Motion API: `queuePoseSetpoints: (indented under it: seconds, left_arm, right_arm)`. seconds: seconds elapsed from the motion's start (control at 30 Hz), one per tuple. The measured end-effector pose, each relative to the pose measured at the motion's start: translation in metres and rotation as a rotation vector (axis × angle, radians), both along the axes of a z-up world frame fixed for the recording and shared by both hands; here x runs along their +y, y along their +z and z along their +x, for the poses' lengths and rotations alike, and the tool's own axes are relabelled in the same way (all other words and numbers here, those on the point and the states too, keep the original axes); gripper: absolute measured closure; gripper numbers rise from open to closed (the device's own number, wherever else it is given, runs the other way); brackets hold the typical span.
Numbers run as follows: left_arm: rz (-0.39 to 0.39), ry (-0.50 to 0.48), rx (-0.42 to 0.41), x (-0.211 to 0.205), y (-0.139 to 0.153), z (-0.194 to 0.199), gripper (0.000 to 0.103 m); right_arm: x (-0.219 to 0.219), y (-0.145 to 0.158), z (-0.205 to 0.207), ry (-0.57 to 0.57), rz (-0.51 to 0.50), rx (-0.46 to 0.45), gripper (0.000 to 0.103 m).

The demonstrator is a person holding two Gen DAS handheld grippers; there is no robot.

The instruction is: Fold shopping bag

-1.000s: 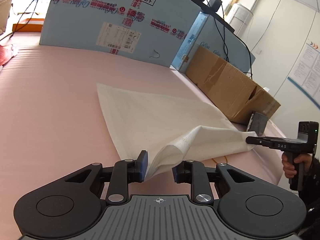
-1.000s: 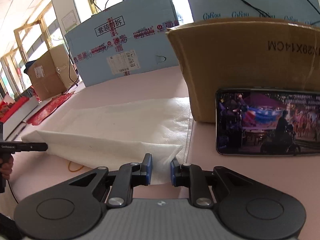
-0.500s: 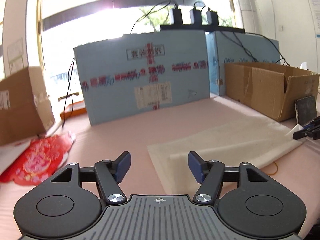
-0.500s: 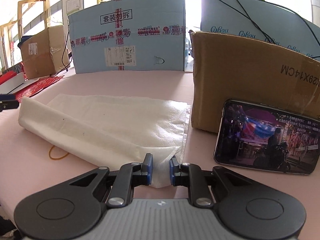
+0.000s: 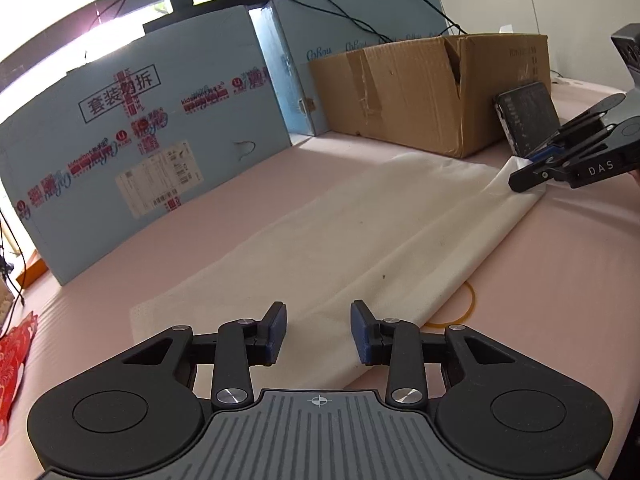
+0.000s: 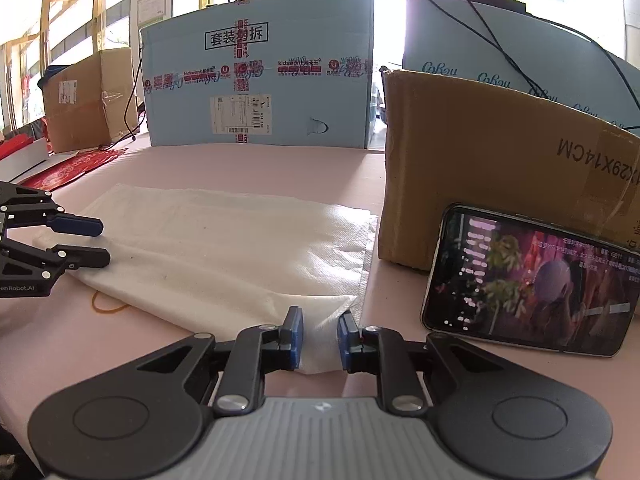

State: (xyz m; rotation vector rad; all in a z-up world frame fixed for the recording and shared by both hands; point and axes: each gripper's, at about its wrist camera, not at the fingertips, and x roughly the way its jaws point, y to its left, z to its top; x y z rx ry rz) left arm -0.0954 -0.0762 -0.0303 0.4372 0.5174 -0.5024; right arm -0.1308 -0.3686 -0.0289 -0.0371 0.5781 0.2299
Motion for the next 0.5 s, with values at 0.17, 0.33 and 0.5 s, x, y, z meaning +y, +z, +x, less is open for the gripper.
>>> queuePoseSetpoints:
  seconds: [0.17, 0.33, 0.5]
  left_arm:
    - [-0.013, 0.000, 0.005, 0.002, -0.002, -0.001, 0.069]
    - [-0.017, 0.000, 0.007, 0.003, -0.001, -0.001, 0.069]
    - [-0.029, 0.000, 0.015, 0.004, -0.001, 0.000, 0.069]
  right_arm:
    - [-0.005, -0.002, -0.011, -0.102, -0.080, -0.016, 0.082]
    - [-0.016, 0.000, -0.027, -0.160, -0.120, -0.026, 0.076]
    - [-0.018, 0.006, -0.044, -0.131, -0.169, -0.093, 0.057]
